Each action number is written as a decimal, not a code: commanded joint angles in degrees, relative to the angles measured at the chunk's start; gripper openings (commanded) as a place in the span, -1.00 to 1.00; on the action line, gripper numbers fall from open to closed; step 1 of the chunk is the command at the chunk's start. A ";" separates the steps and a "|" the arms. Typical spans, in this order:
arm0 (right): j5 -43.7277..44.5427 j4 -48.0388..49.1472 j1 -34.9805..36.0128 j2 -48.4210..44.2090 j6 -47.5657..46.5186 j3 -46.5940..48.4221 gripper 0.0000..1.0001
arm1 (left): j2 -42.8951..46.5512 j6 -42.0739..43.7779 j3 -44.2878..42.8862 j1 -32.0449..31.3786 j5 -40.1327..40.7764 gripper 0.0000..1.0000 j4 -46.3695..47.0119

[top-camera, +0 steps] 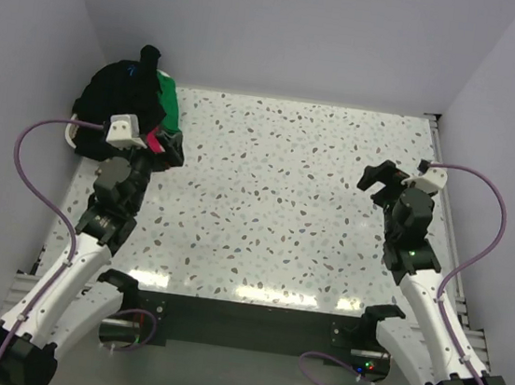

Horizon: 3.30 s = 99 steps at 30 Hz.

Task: Fold and stack the t-shirts
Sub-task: Grab the tshirt from the pile

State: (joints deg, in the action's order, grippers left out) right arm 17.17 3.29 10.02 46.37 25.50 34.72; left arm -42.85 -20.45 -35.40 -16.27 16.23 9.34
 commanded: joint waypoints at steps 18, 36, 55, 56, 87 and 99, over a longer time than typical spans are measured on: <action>-0.29 -7.51 0.00 5.13 -0.36 10.90 0.98 | -27.10 9.46 -18.03 11.43 2.22 1.00 4.08; -1.96 -4.52 0.00 1.79 0.70 6.41 0.98 | -60.86 6.74 -37.82 24.71 0.91 0.89 4.54; -4.51 -1.97 -0.09 6.10 0.61 6.59 0.98 | -57.87 4.72 -30.96 25.06 6.09 0.68 8.50; -4.43 -1.97 0.00 6.19 0.61 6.76 0.98 | -57.79 4.54 -31.05 25.15 6.44 0.68 8.15; -5.04 -2.59 0.00 6.80 -0.01 7.20 0.96 | -30.48 4.53 -28.15 25.24 -12.69 -1.00 8.67; -5.30 -3.11 0.00 6.28 -0.01 7.64 0.96 | -22.00 6.31 -36.57 11.62 -32.36 -1.00 7.97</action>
State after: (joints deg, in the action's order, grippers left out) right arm 12.43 -1.67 10.02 53.56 25.71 41.41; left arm -64.58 -12.75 -66.94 -3.11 -5.37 13.06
